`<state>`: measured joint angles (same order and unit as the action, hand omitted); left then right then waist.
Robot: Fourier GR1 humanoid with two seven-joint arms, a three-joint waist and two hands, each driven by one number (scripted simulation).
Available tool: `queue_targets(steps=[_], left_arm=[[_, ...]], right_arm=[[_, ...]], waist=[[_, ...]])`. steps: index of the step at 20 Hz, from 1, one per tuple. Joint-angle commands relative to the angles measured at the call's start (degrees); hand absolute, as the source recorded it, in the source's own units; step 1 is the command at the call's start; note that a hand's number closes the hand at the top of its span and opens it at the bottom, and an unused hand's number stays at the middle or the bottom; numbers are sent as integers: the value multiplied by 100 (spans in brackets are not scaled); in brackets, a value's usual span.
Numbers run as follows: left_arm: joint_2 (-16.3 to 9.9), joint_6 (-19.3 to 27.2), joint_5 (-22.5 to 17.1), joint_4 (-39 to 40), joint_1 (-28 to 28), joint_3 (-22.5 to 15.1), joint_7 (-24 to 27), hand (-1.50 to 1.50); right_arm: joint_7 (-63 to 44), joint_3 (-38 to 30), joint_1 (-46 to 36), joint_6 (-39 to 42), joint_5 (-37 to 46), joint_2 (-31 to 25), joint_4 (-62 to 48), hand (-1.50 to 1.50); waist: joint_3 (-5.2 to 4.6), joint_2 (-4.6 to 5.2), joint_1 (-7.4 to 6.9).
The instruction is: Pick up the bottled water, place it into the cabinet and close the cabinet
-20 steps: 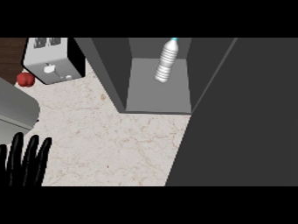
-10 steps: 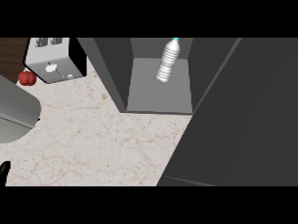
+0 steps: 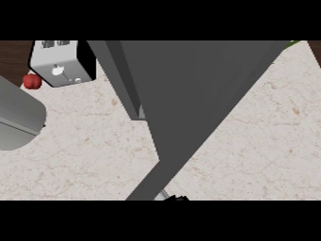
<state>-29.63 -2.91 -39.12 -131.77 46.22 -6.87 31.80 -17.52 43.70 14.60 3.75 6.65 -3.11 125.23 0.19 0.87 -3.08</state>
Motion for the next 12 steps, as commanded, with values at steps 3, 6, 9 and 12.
queue_targets(steps=[3,6,9,12], left_arm=[[-135,-898,-575,46,692,734,362,-150],[-111,-1052,-786,-187,1005,1004,268,-150],[-54,-1525,-895,94,1131,1211,399,-150],[-91,-1661,-1329,-23,1225,1693,274,-150]], right_arm=[[-264,-14,-1555,-642,-787,300,-470,150],[-652,-369,-2340,-843,-1245,303,-721,150],[-949,-658,-3171,-1353,-1650,307,-889,150],[-1002,-1225,-3709,-1276,-2170,309,-1341,150]], waist=[[-29,-89,-69],[-23,-86,2],[-26,-97,46],[-20,-88,114]])
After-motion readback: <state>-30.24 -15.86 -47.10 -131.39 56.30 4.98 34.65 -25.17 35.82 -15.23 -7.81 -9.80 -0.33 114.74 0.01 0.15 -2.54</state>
